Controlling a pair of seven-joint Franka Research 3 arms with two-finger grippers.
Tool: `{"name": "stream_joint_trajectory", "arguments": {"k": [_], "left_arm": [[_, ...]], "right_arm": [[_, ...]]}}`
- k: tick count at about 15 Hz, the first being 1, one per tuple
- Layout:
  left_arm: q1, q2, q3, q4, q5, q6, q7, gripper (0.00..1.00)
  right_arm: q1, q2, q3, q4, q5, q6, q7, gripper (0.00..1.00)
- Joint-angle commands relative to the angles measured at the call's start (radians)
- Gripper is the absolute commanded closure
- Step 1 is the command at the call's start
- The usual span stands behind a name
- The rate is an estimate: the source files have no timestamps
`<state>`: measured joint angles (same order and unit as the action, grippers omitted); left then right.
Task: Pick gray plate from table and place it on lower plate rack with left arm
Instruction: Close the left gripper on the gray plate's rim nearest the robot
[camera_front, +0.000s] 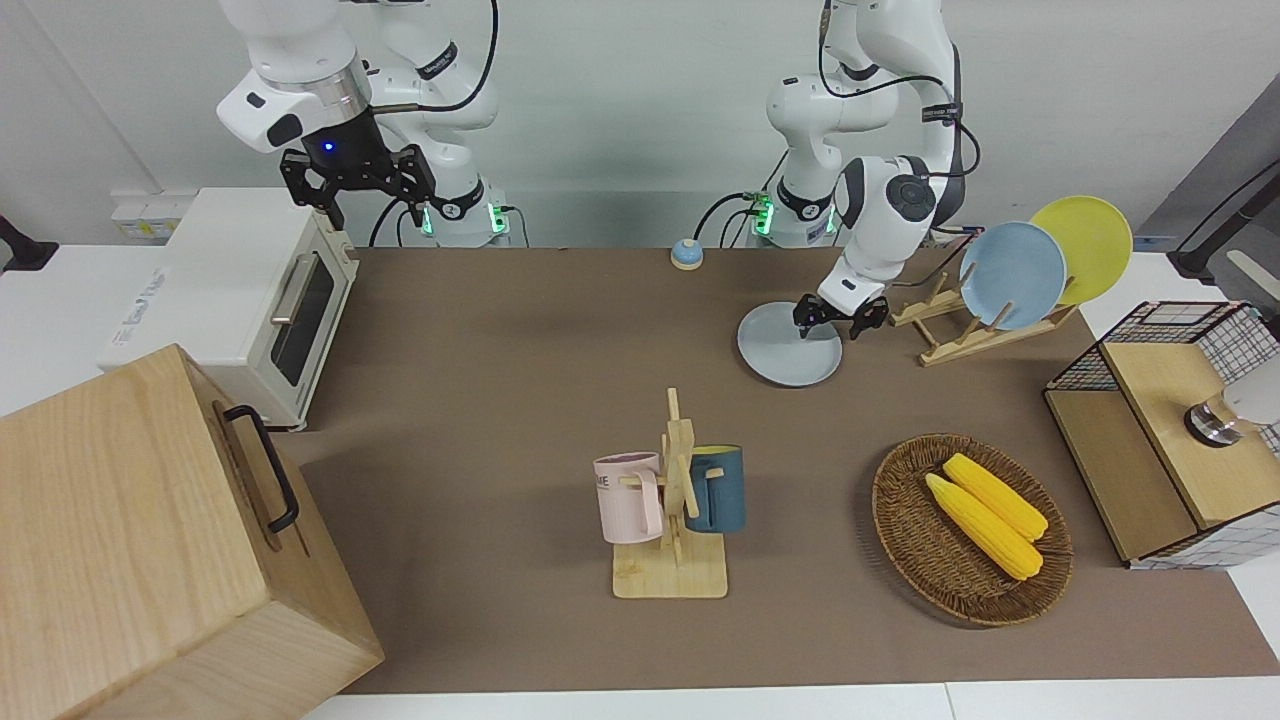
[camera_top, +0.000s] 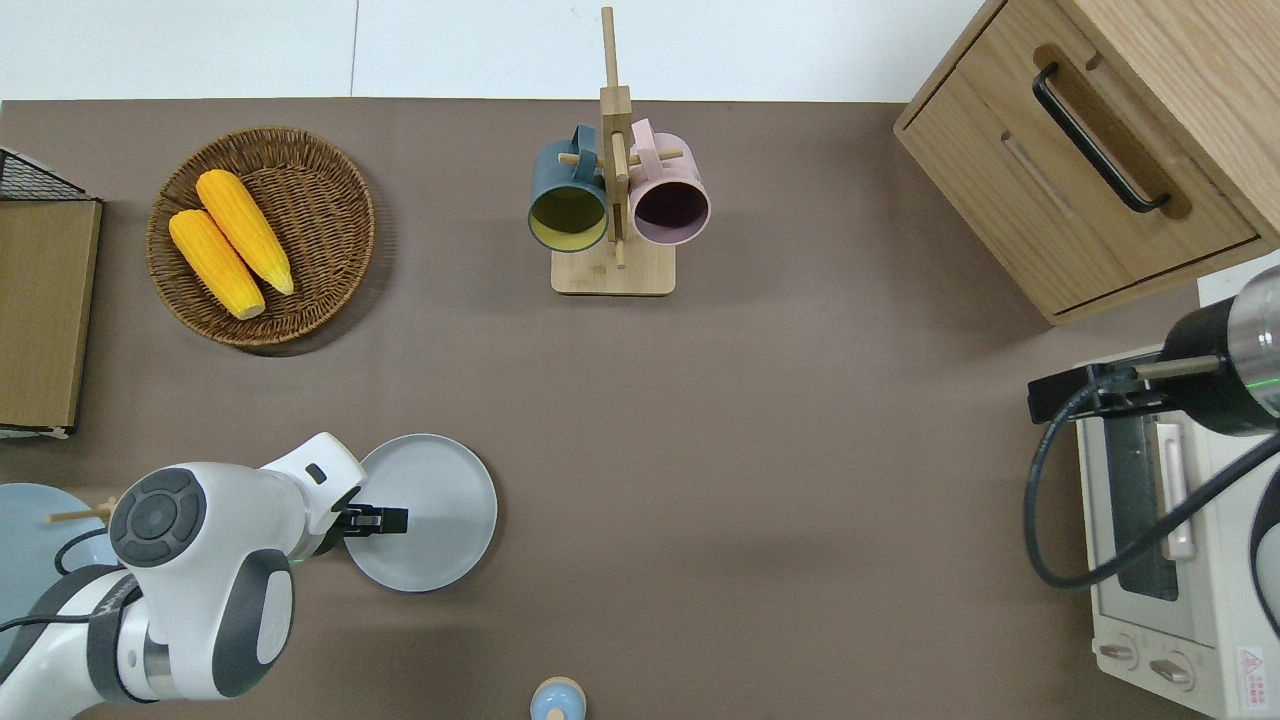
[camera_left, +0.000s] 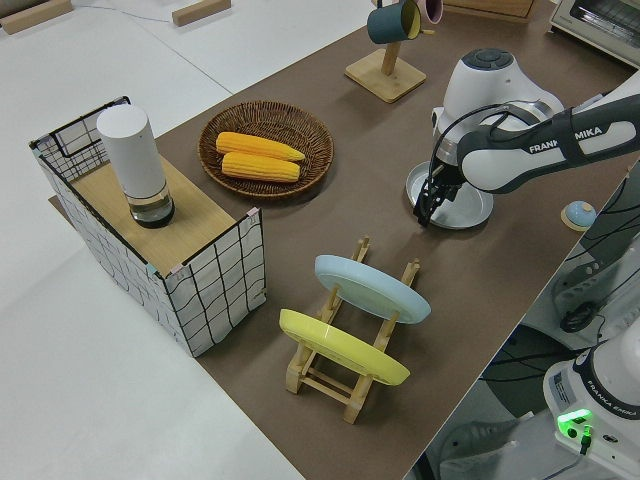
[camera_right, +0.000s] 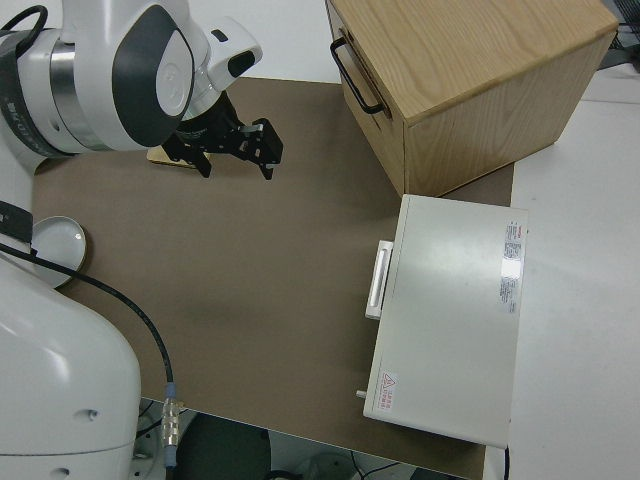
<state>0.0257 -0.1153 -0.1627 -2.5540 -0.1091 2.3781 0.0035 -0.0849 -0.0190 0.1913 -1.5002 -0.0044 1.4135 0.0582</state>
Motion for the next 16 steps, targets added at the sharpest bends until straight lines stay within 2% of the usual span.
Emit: {"name": "stream_joint_trajectory", "arguments": {"k": [1,6,8,9,12,15,16], "left_arm": [[-0.013,0.028,0.009,-0.011,-0.011,0.058,-0.010,0.01],[-0.013,0.063,0.009,-0.011,-0.011,0.088,-0.010,0.02],[-0.013,0.083,0.009,-0.011,-0.011,0.108,-0.010,0.07],[-0.015,0.088,0.009,-0.011,-0.011,0.112,-0.010,0.12],[-0.023,0.088,0.009,-0.011,-0.011,0.112,-0.010,0.46],[-0.021,0.088,0.009,-0.009,-0.009,0.102,-0.007,1.00],[-0.020,0.088,0.009,-0.009,-0.009,0.098,-0.003,1.00]], "right_arm": [[-0.007,-0.002,0.005,0.006,0.007,-0.014,0.000,0.013],[-0.007,-0.002,0.007,0.006,0.007,-0.014,0.000,0.011],[-0.007,-0.002,0.005,0.006,0.007,-0.014,0.000,0.011],[-0.007,-0.002,0.005,0.006,0.007,-0.013,0.000,0.013],[-0.007,-0.002,0.007,0.006,0.007,-0.014,0.000,0.013],[-0.007,-0.002,0.007,0.006,0.007,-0.014,0.000,0.011],[-0.007,-0.002,0.005,0.006,0.007,-0.014,0.000,0.011]]}}
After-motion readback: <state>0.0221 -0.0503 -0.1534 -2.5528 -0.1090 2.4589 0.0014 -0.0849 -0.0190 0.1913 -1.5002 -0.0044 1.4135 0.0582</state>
